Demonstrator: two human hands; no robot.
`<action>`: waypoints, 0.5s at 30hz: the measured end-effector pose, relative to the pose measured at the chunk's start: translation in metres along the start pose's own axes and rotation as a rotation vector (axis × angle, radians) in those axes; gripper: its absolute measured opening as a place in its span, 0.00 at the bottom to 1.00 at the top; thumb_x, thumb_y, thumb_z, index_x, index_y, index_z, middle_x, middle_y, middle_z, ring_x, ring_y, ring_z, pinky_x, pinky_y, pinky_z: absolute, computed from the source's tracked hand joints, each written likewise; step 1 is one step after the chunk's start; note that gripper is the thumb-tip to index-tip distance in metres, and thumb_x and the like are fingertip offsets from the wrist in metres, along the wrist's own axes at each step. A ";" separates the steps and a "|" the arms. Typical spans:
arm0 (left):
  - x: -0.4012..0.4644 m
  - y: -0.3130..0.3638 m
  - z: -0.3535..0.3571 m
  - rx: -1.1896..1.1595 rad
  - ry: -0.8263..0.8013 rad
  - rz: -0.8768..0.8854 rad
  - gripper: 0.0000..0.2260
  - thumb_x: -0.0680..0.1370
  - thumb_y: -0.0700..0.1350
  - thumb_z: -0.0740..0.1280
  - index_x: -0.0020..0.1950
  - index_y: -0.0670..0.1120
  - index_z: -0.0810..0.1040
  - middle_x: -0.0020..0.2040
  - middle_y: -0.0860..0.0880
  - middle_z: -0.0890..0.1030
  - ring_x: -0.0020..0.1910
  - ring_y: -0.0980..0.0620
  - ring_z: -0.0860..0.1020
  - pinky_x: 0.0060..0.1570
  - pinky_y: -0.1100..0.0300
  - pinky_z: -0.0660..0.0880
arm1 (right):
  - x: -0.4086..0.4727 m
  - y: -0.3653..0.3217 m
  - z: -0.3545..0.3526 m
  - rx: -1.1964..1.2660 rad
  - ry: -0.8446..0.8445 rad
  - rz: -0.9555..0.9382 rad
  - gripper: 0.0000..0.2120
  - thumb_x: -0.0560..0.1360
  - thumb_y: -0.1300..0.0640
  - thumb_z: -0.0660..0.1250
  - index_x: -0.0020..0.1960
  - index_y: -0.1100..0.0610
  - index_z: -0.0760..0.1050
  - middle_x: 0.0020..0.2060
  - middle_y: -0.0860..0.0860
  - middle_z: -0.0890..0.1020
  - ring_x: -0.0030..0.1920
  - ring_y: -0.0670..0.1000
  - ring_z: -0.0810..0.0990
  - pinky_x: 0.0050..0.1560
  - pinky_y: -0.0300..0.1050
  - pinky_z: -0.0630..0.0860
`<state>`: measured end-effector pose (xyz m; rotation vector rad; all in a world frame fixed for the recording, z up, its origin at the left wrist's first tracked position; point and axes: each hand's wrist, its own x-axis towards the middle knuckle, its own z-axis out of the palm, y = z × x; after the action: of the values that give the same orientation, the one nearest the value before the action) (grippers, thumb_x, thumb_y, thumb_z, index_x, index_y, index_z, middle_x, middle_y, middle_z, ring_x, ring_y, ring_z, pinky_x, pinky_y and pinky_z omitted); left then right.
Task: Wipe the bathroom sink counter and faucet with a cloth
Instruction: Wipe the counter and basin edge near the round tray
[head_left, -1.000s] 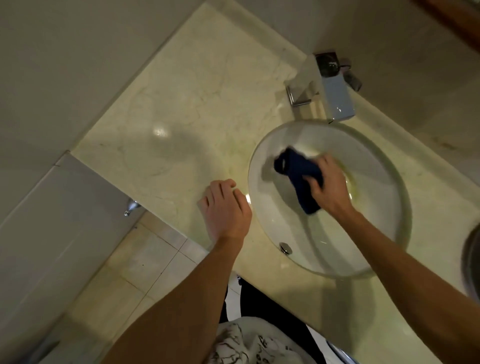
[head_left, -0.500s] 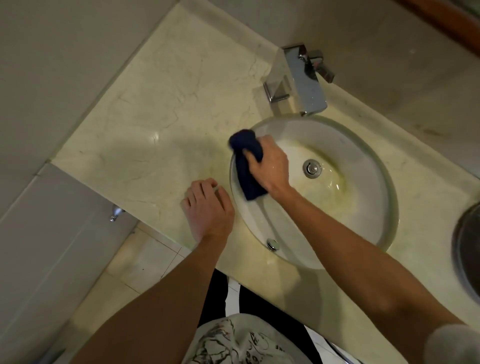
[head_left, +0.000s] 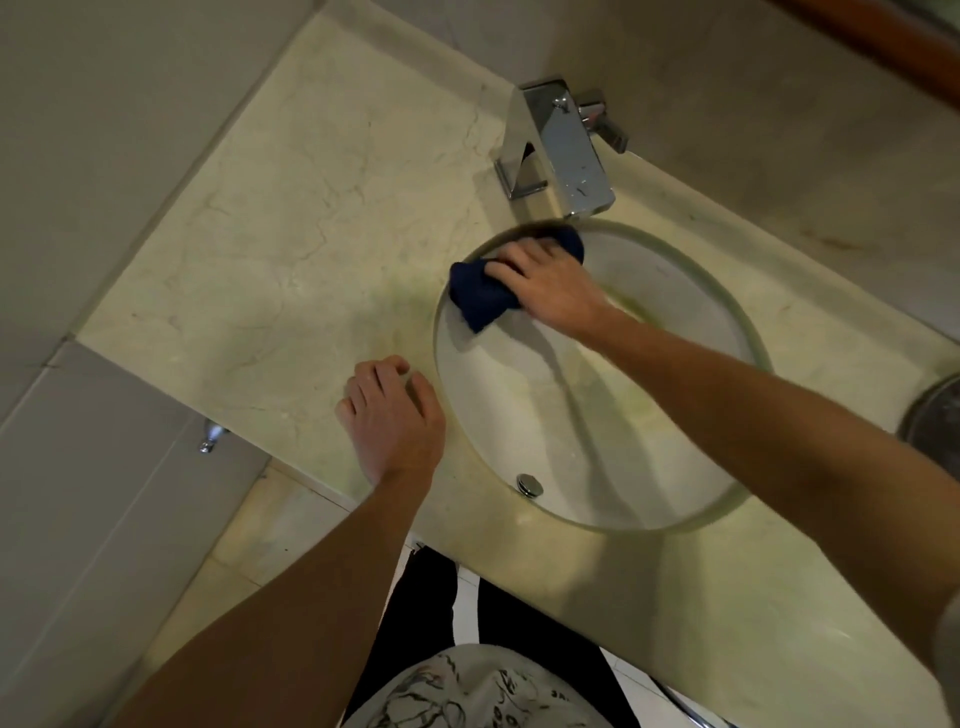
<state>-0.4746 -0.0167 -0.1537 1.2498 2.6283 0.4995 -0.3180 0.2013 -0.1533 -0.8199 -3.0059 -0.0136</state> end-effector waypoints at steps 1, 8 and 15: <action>0.000 0.000 0.001 -0.006 0.002 0.000 0.08 0.81 0.49 0.59 0.56 0.47 0.72 0.54 0.46 0.75 0.51 0.43 0.73 0.52 0.47 0.68 | 0.004 0.014 -0.004 -0.051 -0.023 -0.008 0.25 0.72 0.65 0.71 0.68 0.60 0.72 0.59 0.62 0.78 0.54 0.63 0.80 0.54 0.57 0.77; 0.000 -0.001 0.001 -0.009 -0.007 0.012 0.10 0.81 0.50 0.57 0.56 0.46 0.73 0.55 0.46 0.74 0.53 0.43 0.72 0.54 0.48 0.66 | -0.053 0.096 -0.023 -0.281 -0.088 0.133 0.20 0.77 0.64 0.66 0.69 0.60 0.69 0.59 0.64 0.77 0.55 0.65 0.77 0.55 0.59 0.74; -0.001 0.001 -0.002 -0.011 -0.025 0.010 0.10 0.82 0.49 0.57 0.57 0.45 0.72 0.56 0.44 0.73 0.55 0.41 0.72 0.55 0.46 0.65 | -0.215 0.074 -0.041 -0.196 -0.213 0.514 0.23 0.72 0.66 0.71 0.66 0.62 0.70 0.55 0.64 0.75 0.51 0.65 0.74 0.49 0.59 0.71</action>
<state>-0.4740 -0.0177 -0.1518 1.2586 2.5968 0.4965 -0.0941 0.1549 -0.1181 -1.6873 -2.9068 -0.2253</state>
